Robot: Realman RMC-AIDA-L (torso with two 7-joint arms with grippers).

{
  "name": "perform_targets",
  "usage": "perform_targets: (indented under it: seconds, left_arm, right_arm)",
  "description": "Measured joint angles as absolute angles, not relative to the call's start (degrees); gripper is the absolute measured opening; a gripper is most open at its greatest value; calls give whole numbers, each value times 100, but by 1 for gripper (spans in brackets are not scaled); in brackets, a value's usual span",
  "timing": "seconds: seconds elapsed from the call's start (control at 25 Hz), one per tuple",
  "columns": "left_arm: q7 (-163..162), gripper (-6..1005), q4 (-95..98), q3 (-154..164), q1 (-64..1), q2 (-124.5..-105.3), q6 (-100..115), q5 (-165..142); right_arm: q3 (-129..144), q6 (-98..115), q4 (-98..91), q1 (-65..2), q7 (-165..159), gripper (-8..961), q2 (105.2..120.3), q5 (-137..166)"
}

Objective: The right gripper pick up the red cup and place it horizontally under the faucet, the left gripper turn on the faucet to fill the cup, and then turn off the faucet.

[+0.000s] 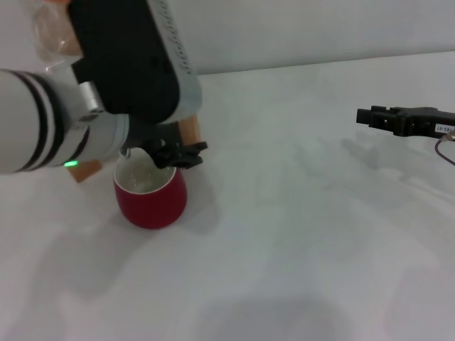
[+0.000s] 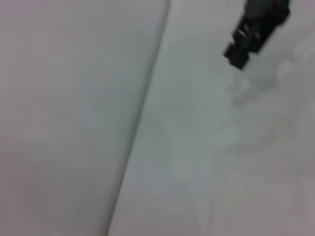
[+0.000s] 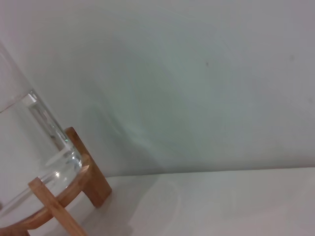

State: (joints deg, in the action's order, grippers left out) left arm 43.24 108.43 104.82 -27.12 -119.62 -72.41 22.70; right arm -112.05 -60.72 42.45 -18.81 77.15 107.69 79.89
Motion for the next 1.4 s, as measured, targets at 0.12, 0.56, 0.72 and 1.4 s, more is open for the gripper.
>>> perform_targets:
  seconds: [0.12, 0.56, 0.72, 1.4]
  left_arm:
    - [4349, 876, 11030, 10483, -2247, -11954, -6865, 2681]
    - [5007, 876, 11528, 10316, -432, -11937, -5711, 5037]
    - [5821, 876, 11387, 10025, 188, -11938, -5659, 6602]
    - [7981, 876, 9124, 8481, 1508, -11929, -6303, 9880]
  right_arm:
    - [-11206, -6083, 4261, -1881, 7721, 402, 10767, 7989]
    - [-11491, -6374, 4318, -1831, 7893, 402, 10778, 7994]
    - [-11726, -6588, 4316, -1737, 8095, 402, 10806, 7995]
    - [-13055, -8263, 4324, -1701, 9445, 402, 11085, 7944]
